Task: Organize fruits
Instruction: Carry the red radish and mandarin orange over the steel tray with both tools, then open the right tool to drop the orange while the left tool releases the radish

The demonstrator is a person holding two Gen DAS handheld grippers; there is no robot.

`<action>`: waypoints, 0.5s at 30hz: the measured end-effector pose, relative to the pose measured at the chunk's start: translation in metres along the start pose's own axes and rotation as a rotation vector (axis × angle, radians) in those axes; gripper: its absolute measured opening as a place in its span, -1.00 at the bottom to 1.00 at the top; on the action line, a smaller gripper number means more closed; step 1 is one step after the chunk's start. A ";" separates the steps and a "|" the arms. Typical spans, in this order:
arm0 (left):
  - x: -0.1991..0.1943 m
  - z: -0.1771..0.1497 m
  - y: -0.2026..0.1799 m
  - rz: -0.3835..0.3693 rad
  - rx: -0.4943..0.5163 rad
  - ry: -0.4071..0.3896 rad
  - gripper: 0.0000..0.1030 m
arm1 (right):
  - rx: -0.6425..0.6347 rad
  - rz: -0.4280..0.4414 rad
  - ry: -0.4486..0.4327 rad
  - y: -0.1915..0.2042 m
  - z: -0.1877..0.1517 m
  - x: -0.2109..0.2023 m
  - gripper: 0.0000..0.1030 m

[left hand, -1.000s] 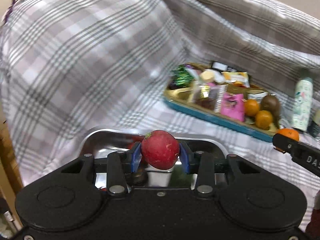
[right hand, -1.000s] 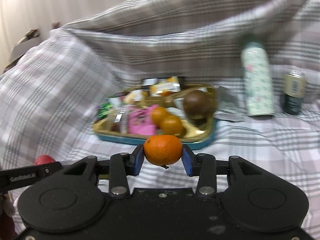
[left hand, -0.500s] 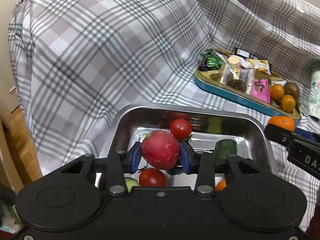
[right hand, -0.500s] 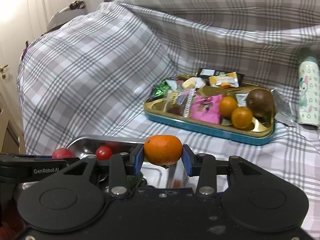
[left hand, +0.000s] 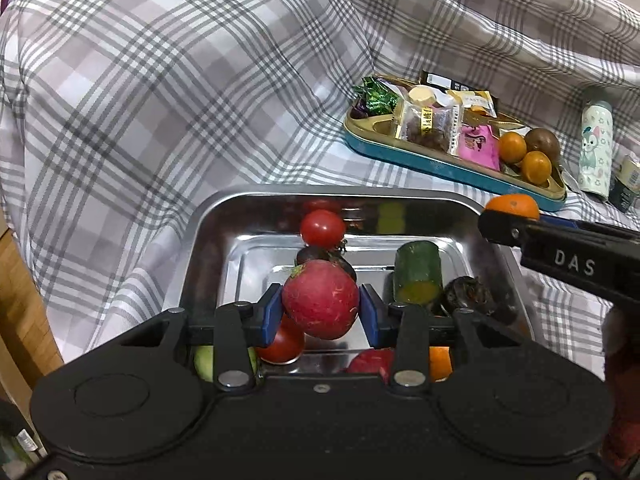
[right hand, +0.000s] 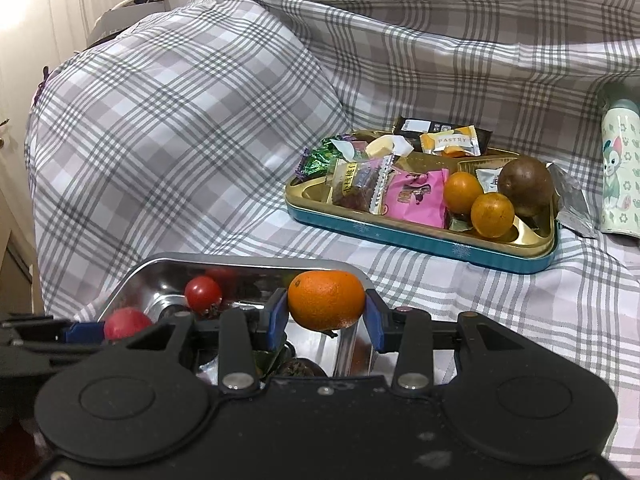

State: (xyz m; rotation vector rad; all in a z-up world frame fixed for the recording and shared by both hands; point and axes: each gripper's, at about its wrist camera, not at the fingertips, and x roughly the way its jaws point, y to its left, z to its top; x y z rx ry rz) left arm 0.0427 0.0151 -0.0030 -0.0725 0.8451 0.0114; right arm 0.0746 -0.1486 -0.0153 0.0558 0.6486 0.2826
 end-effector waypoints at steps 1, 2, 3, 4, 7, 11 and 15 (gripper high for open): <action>-0.001 -0.001 0.000 -0.003 -0.002 0.001 -0.05 | 0.002 0.000 -0.002 0.000 0.000 0.000 -0.17; -0.001 -0.001 0.000 -0.006 -0.004 0.001 -0.04 | 0.004 0.001 -0.003 0.001 0.001 0.001 -0.17; -0.002 -0.002 0.001 -0.007 -0.006 0.000 -0.04 | 0.007 0.003 -0.004 0.001 0.002 0.001 -0.17; -0.002 -0.003 0.001 -0.007 -0.009 -0.002 -0.03 | 0.009 0.007 -0.004 0.002 0.002 0.001 -0.17; -0.006 -0.003 0.000 0.000 -0.012 -0.028 -0.04 | 0.007 0.010 -0.003 0.004 0.002 0.002 -0.16; -0.008 -0.003 -0.002 0.007 -0.005 -0.047 -0.04 | 0.006 0.018 -0.004 0.004 0.002 0.001 -0.14; -0.008 -0.004 -0.004 0.021 0.006 -0.054 -0.04 | 0.000 0.031 -0.021 0.004 0.002 -0.003 -0.15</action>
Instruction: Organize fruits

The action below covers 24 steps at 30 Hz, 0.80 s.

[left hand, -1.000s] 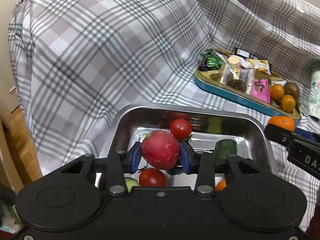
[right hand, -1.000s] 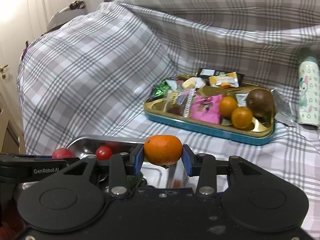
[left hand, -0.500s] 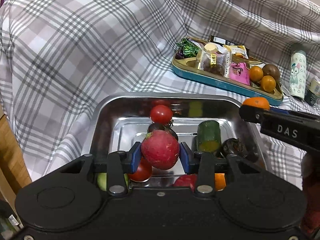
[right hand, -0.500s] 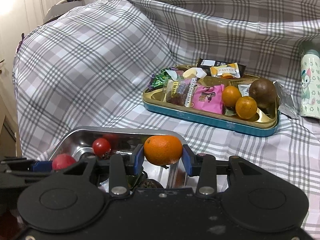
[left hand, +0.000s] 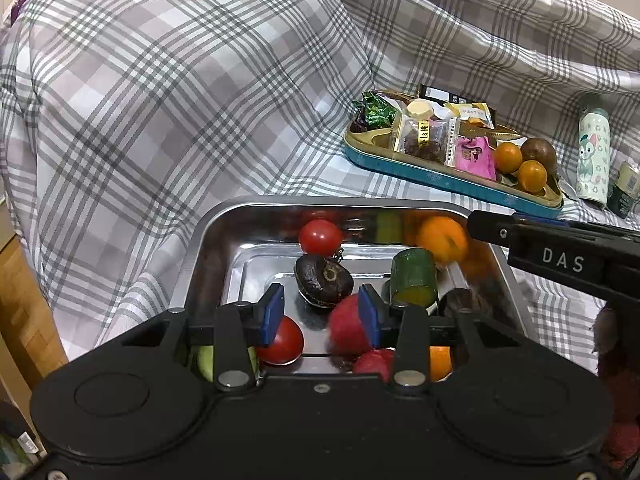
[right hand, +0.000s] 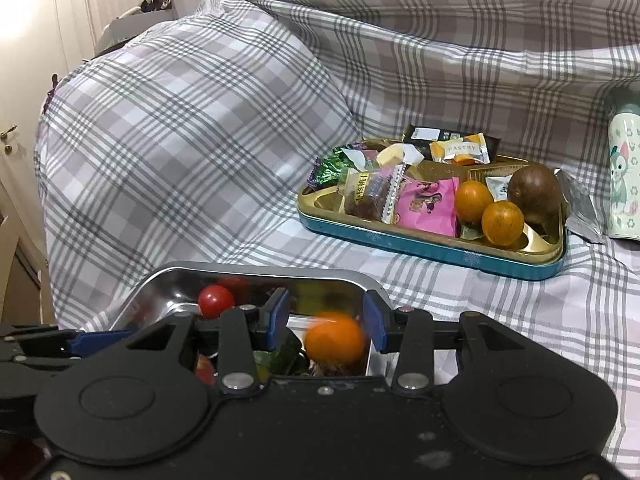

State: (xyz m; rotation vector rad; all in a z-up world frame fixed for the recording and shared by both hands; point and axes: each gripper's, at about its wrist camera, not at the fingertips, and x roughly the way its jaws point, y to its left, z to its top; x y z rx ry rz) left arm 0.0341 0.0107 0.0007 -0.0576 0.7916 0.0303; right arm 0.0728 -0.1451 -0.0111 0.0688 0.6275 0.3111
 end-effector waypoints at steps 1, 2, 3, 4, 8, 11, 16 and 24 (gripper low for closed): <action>0.000 0.000 0.000 0.003 0.001 0.001 -0.04 | -0.002 -0.002 0.000 0.000 0.000 0.000 -0.14; 0.000 -0.001 0.000 0.004 0.000 0.001 -0.04 | -0.005 -0.003 0.002 0.000 -0.001 0.000 -0.14; 0.000 -0.001 0.000 0.006 -0.002 0.001 -0.04 | -0.009 -0.004 0.006 0.000 -0.001 0.001 -0.15; 0.000 -0.001 0.000 0.009 -0.005 0.003 -0.04 | -0.012 -0.003 0.011 0.000 -0.001 0.001 -0.14; 0.001 -0.004 0.000 0.021 -0.016 0.006 -0.04 | -0.023 -0.014 0.020 -0.001 -0.003 -0.001 -0.15; 0.000 -0.005 0.001 0.033 -0.030 -0.003 -0.04 | -0.026 -0.023 0.031 -0.002 -0.005 -0.001 -0.15; -0.001 -0.006 0.007 0.047 -0.070 -0.005 -0.04 | -0.044 -0.034 0.057 -0.002 -0.007 -0.002 -0.15; -0.002 -0.008 0.010 0.066 -0.108 -0.008 -0.04 | -0.077 -0.037 0.112 -0.001 -0.014 -0.007 -0.15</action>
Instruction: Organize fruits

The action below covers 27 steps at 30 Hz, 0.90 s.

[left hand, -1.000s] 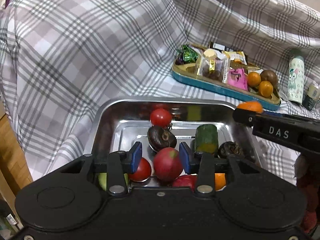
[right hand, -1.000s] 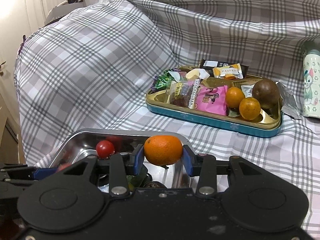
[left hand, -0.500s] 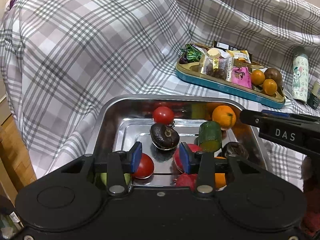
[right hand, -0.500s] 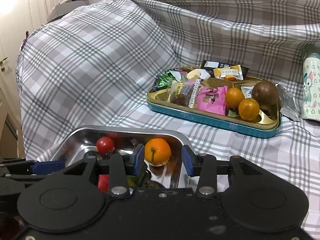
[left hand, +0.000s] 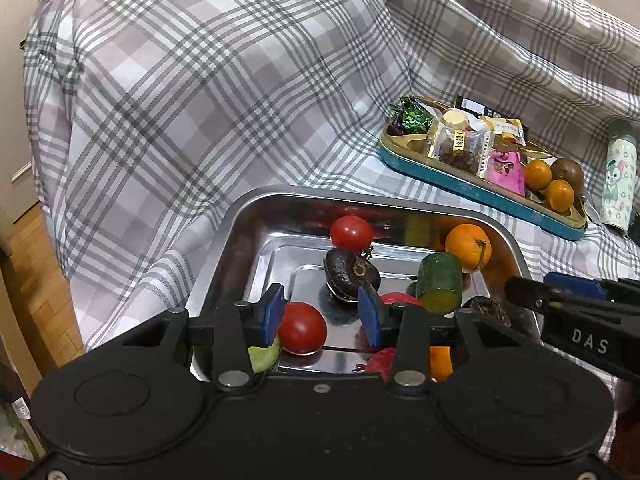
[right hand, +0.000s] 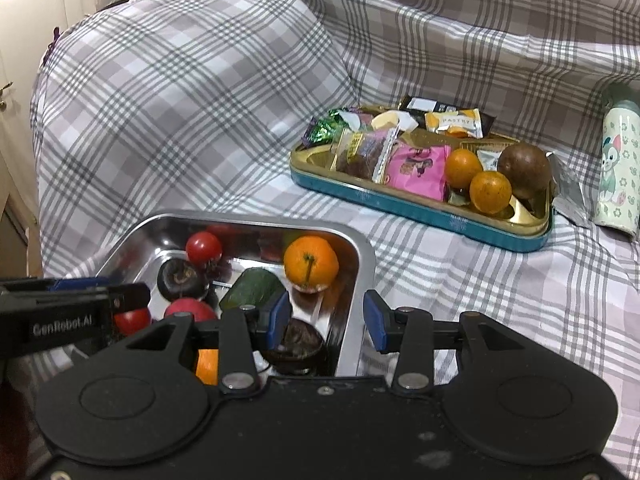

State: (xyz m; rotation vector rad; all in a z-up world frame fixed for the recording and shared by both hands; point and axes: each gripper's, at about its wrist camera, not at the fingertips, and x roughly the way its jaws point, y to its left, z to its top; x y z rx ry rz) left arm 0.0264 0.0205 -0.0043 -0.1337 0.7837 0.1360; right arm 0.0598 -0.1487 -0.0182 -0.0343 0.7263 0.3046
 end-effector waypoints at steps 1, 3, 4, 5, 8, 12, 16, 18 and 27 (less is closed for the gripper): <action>0.000 -0.001 0.000 0.006 0.001 -0.002 -0.04 | -0.002 -0.001 0.006 0.000 -0.001 -0.001 -0.15; -0.001 -0.001 -0.001 0.015 0.003 -0.006 -0.04 | -0.004 -0.006 0.013 0.000 -0.001 -0.002 -0.15; -0.001 -0.002 -0.002 0.020 0.005 -0.009 -0.04 | -0.003 -0.009 0.017 0.000 -0.001 -0.002 -0.15; -0.002 -0.003 -0.002 0.024 0.006 -0.012 -0.04 | -0.001 -0.010 0.020 -0.001 -0.001 -0.002 -0.15; -0.003 -0.004 -0.005 0.036 0.014 -0.018 -0.04 | 0.015 -0.007 0.024 -0.004 0.000 -0.004 -0.15; -0.004 -0.005 -0.010 0.051 0.034 -0.031 -0.04 | 0.023 -0.014 0.024 -0.005 0.000 -0.007 -0.15; -0.004 -0.005 -0.012 0.052 0.047 -0.035 -0.04 | 0.019 -0.017 0.029 -0.005 -0.002 -0.008 -0.15; -0.004 -0.005 -0.012 0.053 0.050 -0.037 -0.04 | 0.016 -0.017 0.030 -0.005 -0.002 -0.009 -0.15; -0.003 -0.005 -0.013 0.042 0.065 -0.039 -0.04 | 0.010 -0.017 0.029 -0.004 -0.002 -0.010 -0.15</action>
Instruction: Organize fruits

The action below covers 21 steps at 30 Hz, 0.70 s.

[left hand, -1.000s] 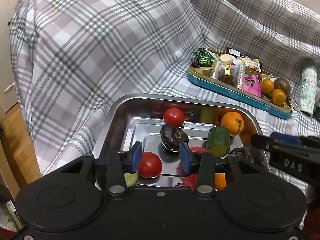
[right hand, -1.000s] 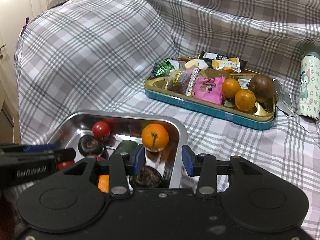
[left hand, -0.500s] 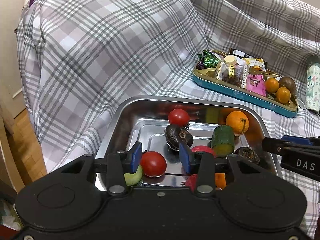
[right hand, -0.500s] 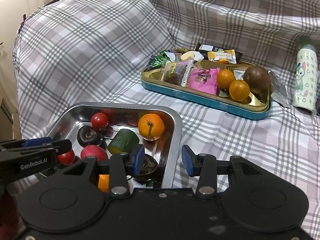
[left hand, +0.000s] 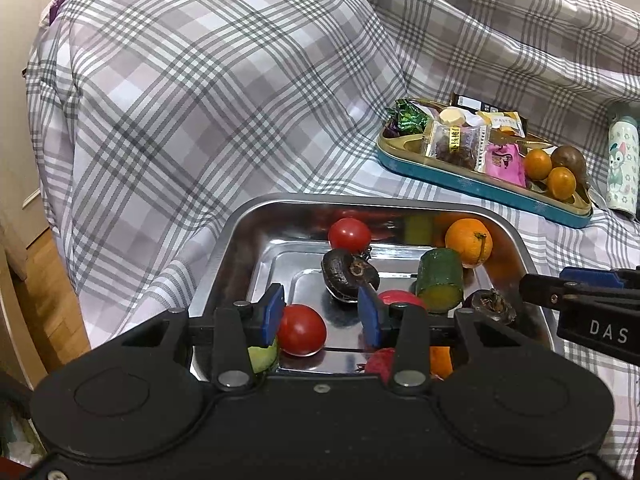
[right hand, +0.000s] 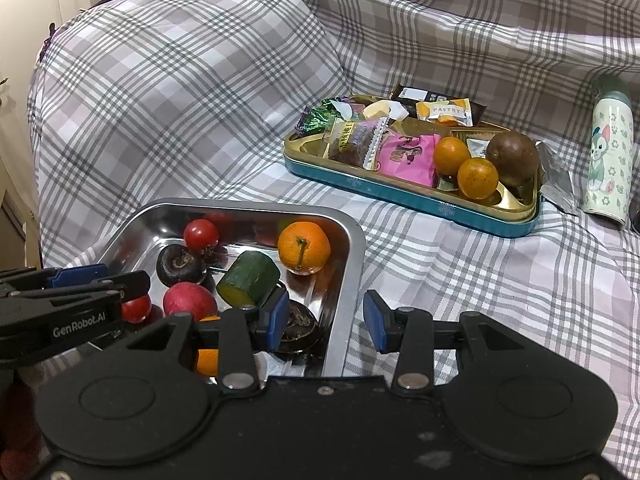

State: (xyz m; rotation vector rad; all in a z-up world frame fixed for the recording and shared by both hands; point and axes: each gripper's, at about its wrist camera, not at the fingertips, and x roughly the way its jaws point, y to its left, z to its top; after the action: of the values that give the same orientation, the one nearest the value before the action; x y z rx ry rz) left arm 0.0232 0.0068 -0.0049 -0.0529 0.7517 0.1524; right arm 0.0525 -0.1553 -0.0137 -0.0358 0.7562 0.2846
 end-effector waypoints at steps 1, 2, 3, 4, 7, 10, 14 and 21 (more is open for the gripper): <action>0.000 0.000 0.000 0.001 0.000 -0.001 -0.04 | 0.000 0.001 0.000 0.000 0.000 0.000 -0.15; 0.000 0.000 0.000 0.001 0.000 -0.001 -0.04 | 0.002 0.001 0.000 -0.001 0.000 0.000 -0.15; 0.000 0.000 0.000 0.000 0.000 -0.001 -0.04 | 0.003 0.001 0.000 -0.001 0.000 0.000 -0.15; 0.000 0.000 0.000 0.001 -0.001 -0.001 -0.04 | 0.003 0.002 0.000 -0.001 0.000 0.000 -0.15; 0.000 0.000 0.000 0.000 0.001 0.000 -0.04 | 0.001 0.001 0.000 -0.001 0.000 0.000 -0.15; -0.001 0.000 0.000 -0.001 0.004 -0.002 -0.04 | -0.001 0.002 -0.002 -0.001 0.000 -0.001 -0.15; -0.002 0.000 -0.001 -0.002 0.010 -0.004 -0.04 | 0.000 0.002 -0.003 -0.001 0.000 -0.001 -0.15; -0.002 -0.001 -0.004 -0.003 0.026 -0.011 -0.04 | -0.002 0.004 -0.003 -0.001 0.000 -0.001 -0.15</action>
State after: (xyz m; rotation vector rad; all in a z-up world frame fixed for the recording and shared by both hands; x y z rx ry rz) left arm 0.0213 0.0025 -0.0042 -0.0279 0.7426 0.1401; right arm 0.0522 -0.1561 -0.0133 -0.0359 0.7535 0.2891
